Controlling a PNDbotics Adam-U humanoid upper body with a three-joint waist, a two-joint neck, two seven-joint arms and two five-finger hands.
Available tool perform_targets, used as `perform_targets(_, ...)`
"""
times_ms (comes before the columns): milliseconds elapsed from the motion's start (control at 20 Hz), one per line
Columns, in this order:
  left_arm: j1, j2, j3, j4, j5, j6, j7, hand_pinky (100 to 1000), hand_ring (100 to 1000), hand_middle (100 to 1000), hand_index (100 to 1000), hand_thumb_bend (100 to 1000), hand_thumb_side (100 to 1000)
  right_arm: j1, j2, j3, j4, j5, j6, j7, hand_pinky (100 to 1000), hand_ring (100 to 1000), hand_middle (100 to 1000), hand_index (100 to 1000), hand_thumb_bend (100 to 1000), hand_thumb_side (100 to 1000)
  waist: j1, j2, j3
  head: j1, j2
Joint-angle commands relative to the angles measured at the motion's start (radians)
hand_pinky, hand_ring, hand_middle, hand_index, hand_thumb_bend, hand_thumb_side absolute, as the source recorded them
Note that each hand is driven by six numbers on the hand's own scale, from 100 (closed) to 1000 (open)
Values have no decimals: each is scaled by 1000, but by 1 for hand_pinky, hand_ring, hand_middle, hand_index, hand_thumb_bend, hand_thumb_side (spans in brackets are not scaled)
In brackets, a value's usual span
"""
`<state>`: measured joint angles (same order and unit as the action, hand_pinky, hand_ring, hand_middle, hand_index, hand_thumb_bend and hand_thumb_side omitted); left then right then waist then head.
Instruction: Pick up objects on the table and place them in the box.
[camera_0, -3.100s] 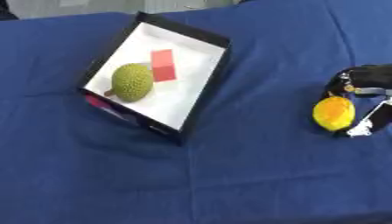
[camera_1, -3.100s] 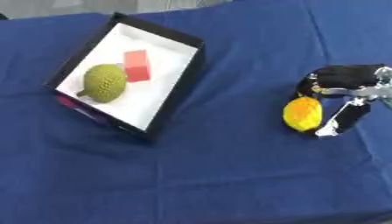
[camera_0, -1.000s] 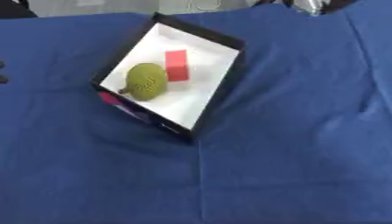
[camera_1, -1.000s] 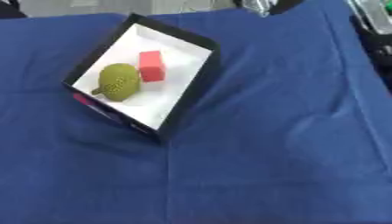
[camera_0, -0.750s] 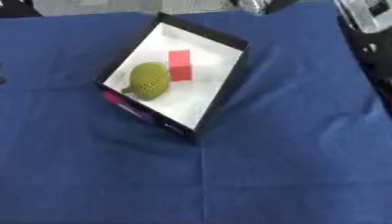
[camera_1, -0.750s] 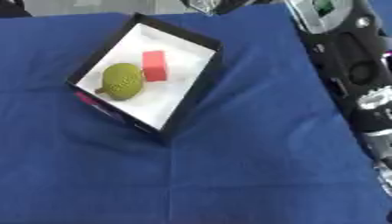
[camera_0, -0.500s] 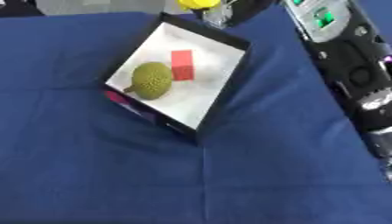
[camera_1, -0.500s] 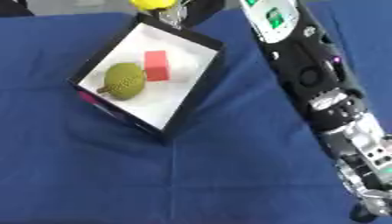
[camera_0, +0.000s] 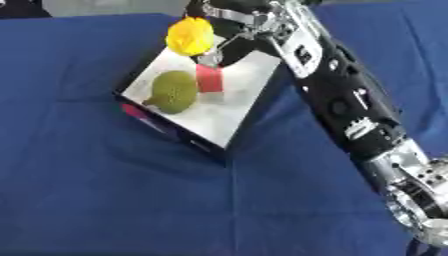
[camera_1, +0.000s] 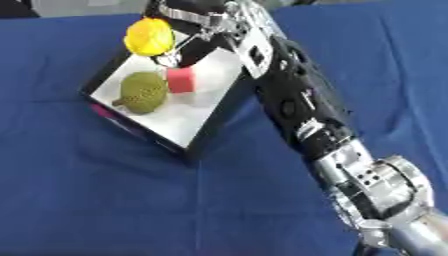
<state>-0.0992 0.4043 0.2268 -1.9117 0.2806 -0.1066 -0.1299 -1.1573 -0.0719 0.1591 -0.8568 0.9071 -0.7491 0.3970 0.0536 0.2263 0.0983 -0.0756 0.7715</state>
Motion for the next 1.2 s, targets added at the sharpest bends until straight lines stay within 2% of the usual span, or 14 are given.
perform_targets(50,-13,21,7,-19,4,-4,7,611,687,687,725,100,616,-31,10,-12,23,87,-30,-49,770,504,481,663,109,404,-9,-28,3,-5,-1)
perform_targets(200,-10,21,5,-18,1,-5,5,611,686,686,724,100,616,-33,17,-16,43,135,-46,-88,770,508,484,665,114,404,-9,-28,3,-4,-1)
perform_targets(250,-10,21,5,-18,1,-5,5,611,686,686,724,100,616,-34,19,-15,48,149,-51,-97,777,532,509,688,170,436,-9,-28,3,-4,-1)
perform_targets(300,-10,20,5,-18,0,-5,3,611,686,686,724,100,616,-35,20,-12,53,165,-59,-100,803,606,586,756,298,461,-9,-29,3,-4,-1)
perform_targets(350,-10,20,4,-18,0,-5,2,611,686,685,724,100,616,-36,21,-9,57,183,-73,-98,870,766,744,855,407,454,-10,-29,3,-4,-1)
perform_targets(400,-10,20,4,-18,0,-4,1,611,686,685,724,100,616,-36,21,-6,57,205,-94,-91,887,794,768,873,425,442,-10,-29,3,-4,-1)
perform_targets(450,-10,20,4,-17,0,-4,0,611,685,685,724,100,615,-36,21,-8,55,224,-111,-87,927,866,826,906,456,410,-10,-29,3,-4,-1)
perform_targets(650,-8,19,4,-17,0,-4,-1,610,685,685,723,100,615,-36,23,-20,46,268,-148,-98,955,892,836,914,449,368,-9,-30,3,-4,-1)
perform_targets(800,-7,19,3,-16,0,-3,-3,610,685,685,723,100,615,-37,24,-24,48,260,-152,-111,960,889,834,915,447,337,-9,-31,1,-3,-1)
perform_targets(1000,-6,19,3,-16,1,-4,-4,610,684,683,722,100,614,-36,25,-29,41,223,-149,-110,980,895,840,921,436,240,-7,-33,0,-3,-1)
perform_targets(1050,-5,19,2,-15,1,-4,-5,610,684,683,722,100,614,-36,24,-33,32,204,-144,-110,987,897,840,922,443,345,-7,-34,-1,-2,-1)
perform_targets(1100,-5,19,3,-15,1,-4,-5,610,684,683,722,100,614,-37,22,-38,20,181,-135,-112,994,895,835,920,455,553,-7,-34,-1,-2,-1)
perform_targets(1150,-5,19,3,-15,1,-4,-4,610,684,682,722,100,614,-39,20,-42,9,160,-121,-114,997,892,831,910,409,670,-7,-34,-2,-1,-1)
perform_targets(1200,-5,19,3,-15,2,-4,-5,610,684,682,722,100,613,-41,18,-47,0,140,-98,-117,999,890,830,904,334,698,-6,-35,-2,-1,-1)
